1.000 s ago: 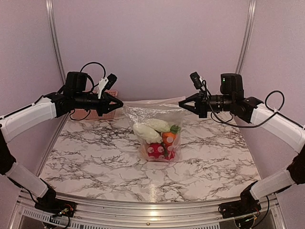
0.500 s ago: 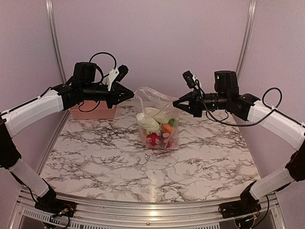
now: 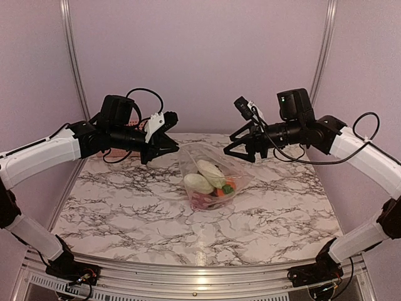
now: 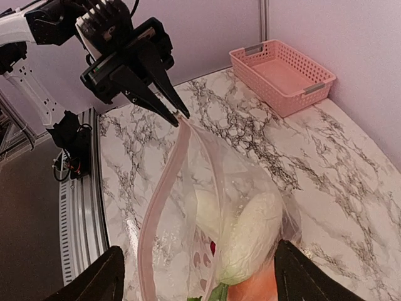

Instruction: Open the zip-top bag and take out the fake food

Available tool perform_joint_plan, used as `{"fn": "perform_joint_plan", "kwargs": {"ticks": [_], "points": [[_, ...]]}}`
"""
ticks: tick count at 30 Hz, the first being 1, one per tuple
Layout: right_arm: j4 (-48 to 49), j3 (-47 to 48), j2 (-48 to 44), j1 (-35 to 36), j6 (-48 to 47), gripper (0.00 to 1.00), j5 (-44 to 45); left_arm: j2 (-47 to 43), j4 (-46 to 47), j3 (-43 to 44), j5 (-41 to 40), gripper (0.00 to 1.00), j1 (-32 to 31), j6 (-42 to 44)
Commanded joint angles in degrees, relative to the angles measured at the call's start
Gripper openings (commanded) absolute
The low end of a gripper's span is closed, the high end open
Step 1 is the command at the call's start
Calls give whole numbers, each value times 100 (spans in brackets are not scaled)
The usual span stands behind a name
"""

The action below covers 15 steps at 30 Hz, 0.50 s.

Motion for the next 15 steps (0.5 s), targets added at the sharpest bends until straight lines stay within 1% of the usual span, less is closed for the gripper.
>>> {"fn": "perform_joint_plan", "kwargs": {"ticks": [1, 5, 10, 12, 15], "points": [[-929, 811, 366, 17, 0, 76, 368, -176, -155, -23, -257, 0, -118, 204], [-1431, 1397, 853, 74, 7, 67, 477, -180, -206, 44, -308, 0, -192, 258], [-1788, 1775, 1190, 397, -31, 62, 698, -147, -269, 74, -367, 0, -248, 299], [-1911, 1915, 1324, 567, -55, 61, 967, -145, -271, 58, -396, 0, -260, 300], [-2063, 2091, 1525, 692, -66, 57, 1245, -150, -234, 23, -438, 0, -286, 281]]}}
